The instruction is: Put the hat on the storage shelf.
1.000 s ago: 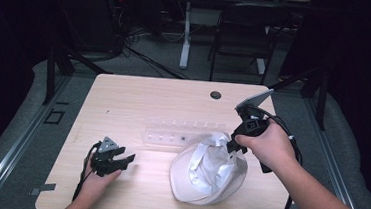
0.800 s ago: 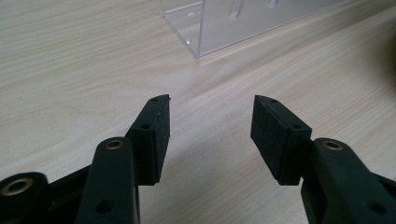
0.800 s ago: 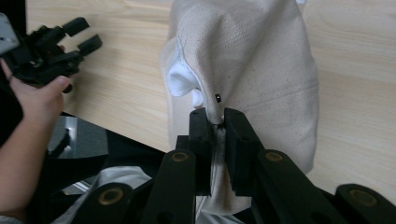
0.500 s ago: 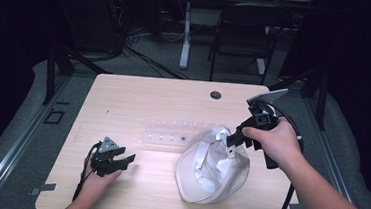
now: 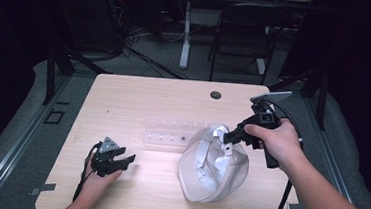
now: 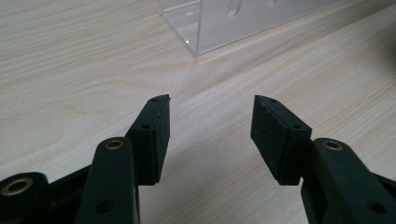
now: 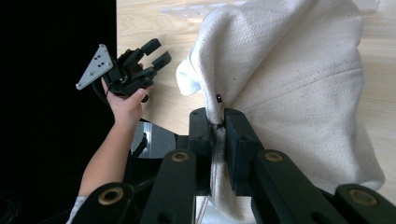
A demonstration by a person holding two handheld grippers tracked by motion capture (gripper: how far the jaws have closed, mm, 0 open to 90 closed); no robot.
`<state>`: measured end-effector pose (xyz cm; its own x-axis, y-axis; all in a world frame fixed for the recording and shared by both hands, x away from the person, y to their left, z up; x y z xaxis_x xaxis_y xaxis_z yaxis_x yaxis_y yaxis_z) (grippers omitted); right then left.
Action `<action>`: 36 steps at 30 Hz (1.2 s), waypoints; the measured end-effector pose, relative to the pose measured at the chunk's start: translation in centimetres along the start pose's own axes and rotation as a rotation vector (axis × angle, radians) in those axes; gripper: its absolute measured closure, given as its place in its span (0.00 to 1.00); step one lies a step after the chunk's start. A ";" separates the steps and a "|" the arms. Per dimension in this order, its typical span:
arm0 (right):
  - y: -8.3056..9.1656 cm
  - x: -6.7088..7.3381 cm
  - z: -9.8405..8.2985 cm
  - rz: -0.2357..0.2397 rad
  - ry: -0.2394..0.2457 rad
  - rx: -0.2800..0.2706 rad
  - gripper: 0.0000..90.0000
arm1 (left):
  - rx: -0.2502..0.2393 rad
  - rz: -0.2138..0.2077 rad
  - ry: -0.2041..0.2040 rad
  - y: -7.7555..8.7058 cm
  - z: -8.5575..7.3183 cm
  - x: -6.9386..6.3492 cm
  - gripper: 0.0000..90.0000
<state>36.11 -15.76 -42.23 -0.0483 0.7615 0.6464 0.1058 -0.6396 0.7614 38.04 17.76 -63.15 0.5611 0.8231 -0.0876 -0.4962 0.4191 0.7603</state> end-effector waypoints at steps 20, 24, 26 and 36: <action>3.7 2.7 1.0 0.091 0.043 -0.097 0.92 | -0.029 -0.041 -0.047 0.4 1.0 -2.6 0.53; 3.7 3.0 1.5 0.105 0.045 -0.104 0.92 | -0.047 -0.049 -0.069 0.6 1.5 -3.4 0.53; 3.7 3.1 1.8 0.111 0.046 -0.104 0.92 | -0.052 -0.046 -0.075 0.7 1.7 -3.7 0.52; 4.1 3.9 2.9 0.123 0.048 -0.145 0.92 | -0.047 -0.110 -0.101 1.1 2.7 -6.4 0.51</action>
<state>39.28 -15.07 -36.74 -0.0911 0.6732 0.7338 -0.0300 -0.7384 0.6737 35.74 11.93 -60.05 0.6763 0.7295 -0.1023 -0.4572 0.5245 0.7182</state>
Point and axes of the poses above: each handheld gripper's, and its own axes: y roughly backward along the jaws, z roughly out of its top, x roughly to its left, the point moved 9 cm from there along -y, roughly forward along the jaws, and after that the axes turned 9 degrees about x, right-handed, at the moved point
